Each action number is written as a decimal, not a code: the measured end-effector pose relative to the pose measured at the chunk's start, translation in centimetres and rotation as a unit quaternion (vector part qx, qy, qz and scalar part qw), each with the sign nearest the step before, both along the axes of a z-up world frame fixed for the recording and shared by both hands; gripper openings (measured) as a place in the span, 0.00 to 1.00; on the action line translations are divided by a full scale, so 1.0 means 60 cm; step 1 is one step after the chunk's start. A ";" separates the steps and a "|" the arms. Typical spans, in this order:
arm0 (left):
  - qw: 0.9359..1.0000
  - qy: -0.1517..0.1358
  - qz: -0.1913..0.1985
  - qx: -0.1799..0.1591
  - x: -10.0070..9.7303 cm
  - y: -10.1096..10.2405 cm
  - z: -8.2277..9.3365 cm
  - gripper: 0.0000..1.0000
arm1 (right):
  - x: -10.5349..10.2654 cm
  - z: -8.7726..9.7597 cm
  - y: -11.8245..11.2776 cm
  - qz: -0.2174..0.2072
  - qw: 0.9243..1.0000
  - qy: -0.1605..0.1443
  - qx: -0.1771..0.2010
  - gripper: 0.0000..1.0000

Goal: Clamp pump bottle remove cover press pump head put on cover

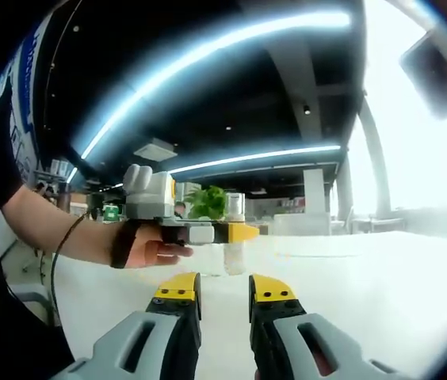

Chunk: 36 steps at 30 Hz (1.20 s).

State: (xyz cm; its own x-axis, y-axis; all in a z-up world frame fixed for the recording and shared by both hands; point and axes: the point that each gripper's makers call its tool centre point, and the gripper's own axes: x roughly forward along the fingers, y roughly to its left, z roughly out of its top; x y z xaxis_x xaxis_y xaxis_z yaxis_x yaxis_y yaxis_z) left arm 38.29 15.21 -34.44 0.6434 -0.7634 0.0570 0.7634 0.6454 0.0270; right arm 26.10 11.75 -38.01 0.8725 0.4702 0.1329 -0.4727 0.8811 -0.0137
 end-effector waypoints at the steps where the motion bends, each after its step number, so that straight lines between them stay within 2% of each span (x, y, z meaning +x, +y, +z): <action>1: 1.000 0.002 -0.001 -0.004 -0.001 0.004 0.002 0.14 | 0.000 0.000 -0.001 0.000 1.000 0.000 0.000 0.18; 7: 1.000 0.014 -0.012 -0.022 -0.020 0.028 0.013 0.14 | 0.001 0.000 -0.003 -0.001 1.000 0.000 0.000 0.18; 12: 0.999 0.035 -0.019 -0.027 -0.035 0.043 0.010 0.14 | 0.000 0.000 -0.004 -0.002 1.000 0.002 0.003 0.18; 19: 0.999 0.017 -0.039 -0.010 -0.056 0.048 0.017 0.14 | 0.000 -0.001 -0.004 -0.004 1.000 0.002 -0.002 0.18; 22: 0.998 0.028 -0.046 -0.024 -0.061 0.054 0.021 0.14 | -0.001 -0.001 -0.001 -0.005 1.000 0.002 -0.003 0.18; 26: 0.999 0.023 -0.045 -0.019 -0.067 0.061 0.020 0.14 | -0.003 -0.001 0.001 -0.005 1.000 0.002 -0.005 0.18; 31: 0.998 0.022 -0.052 -0.019 -0.097 0.067 0.017 0.14 | -0.002 -0.001 0.001 -0.005 1.000 0.002 -0.005 0.18; 36: 0.998 0.016 -0.063 -0.009 -0.113 0.075 0.013 0.14 | -0.002 -0.001 -0.001 -0.004 1.000 0.001 -0.004 0.18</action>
State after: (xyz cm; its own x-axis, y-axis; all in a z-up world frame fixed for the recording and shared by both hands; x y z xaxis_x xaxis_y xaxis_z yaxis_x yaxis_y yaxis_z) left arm 31.53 19.69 -33.68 0.5436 -0.8378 0.0521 0.8391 0.5439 -0.0096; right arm 26.01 11.69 -38.10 0.8770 0.4636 0.1267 -0.4651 0.8851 -0.0190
